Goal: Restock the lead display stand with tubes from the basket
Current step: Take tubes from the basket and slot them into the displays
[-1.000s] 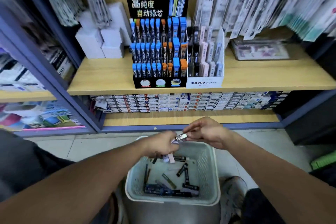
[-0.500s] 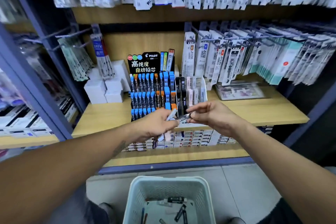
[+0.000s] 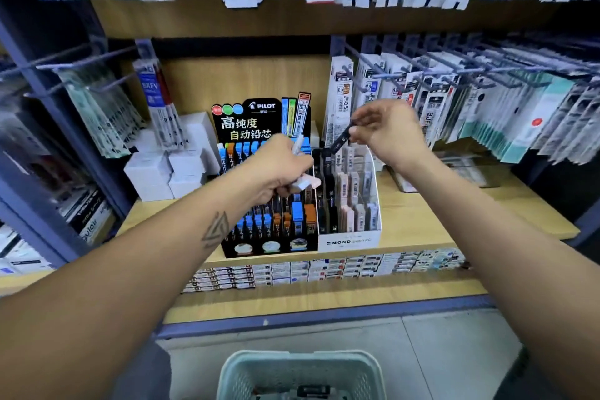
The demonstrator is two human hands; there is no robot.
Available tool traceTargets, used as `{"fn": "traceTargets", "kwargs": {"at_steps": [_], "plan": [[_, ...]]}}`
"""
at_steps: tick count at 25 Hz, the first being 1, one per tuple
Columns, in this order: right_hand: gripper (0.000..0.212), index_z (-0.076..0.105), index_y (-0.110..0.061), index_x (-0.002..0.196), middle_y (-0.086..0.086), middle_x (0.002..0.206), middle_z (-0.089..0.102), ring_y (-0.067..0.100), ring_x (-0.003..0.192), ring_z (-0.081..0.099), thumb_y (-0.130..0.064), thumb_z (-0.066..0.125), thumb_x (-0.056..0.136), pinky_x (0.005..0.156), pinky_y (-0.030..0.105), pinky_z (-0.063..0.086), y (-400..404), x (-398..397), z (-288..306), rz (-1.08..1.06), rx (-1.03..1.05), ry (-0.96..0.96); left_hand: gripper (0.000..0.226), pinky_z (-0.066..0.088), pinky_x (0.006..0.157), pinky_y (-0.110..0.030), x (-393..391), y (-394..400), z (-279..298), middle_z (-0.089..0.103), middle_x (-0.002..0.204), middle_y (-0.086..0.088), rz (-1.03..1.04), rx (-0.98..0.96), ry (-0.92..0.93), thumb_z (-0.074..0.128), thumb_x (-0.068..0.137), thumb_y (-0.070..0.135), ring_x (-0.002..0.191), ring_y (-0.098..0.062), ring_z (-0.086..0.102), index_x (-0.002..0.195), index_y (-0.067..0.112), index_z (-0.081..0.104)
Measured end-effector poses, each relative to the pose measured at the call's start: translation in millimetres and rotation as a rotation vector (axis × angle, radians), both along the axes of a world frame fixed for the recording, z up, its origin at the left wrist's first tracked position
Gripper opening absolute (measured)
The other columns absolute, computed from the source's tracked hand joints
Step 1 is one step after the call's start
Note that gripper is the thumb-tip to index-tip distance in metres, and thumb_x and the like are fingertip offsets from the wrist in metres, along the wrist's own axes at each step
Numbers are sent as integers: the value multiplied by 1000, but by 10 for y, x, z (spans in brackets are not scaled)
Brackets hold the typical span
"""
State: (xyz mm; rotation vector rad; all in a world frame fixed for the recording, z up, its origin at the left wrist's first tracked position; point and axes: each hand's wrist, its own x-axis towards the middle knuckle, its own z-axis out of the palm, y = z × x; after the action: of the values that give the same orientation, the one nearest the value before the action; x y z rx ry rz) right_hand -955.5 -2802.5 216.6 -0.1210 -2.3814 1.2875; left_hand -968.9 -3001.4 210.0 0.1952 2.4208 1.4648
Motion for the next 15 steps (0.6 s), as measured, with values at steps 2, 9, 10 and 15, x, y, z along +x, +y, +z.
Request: {"fn": "traceTargets", "kwargs": {"at_steps": [2,9,10,15], "plan": [[16,76,-15,99,0,90,74,13,81,71,-8,77,85,84,28,58,-85,-124,-79,1,220,25,12,31,33,-21,-97,6,32,62,78,-17,6,-19,38,57,100,14,41,-14,48,100,3,52],[17,77,-16,105,3,107,71,16,92,63,-12,73,89,92,28,51,-265,-369,-311,35,489,-3,14,32,32,-20,-220,-71,-19,58,70,-11,30,-50,63,58,100,16,38,-10,47,100,3,53],[17,77,-15,106,3,107,71,15,91,61,-12,73,89,91,25,49,-277,-378,-328,38,504,-7,14,31,32,-20,-221,-81,-26,58,68,-10,36,-49,61,58,100,16,36,-9,46,99,3,53],[18,77,-17,106,3,108,68,22,100,63,-12,72,89,92,33,52,-359,-417,-415,60,638,-46,15,30,33,-18,-208,-122,-33,57,62,-12,50,-25,74,56,99,13,31,-10,44,87,6,51]]}}
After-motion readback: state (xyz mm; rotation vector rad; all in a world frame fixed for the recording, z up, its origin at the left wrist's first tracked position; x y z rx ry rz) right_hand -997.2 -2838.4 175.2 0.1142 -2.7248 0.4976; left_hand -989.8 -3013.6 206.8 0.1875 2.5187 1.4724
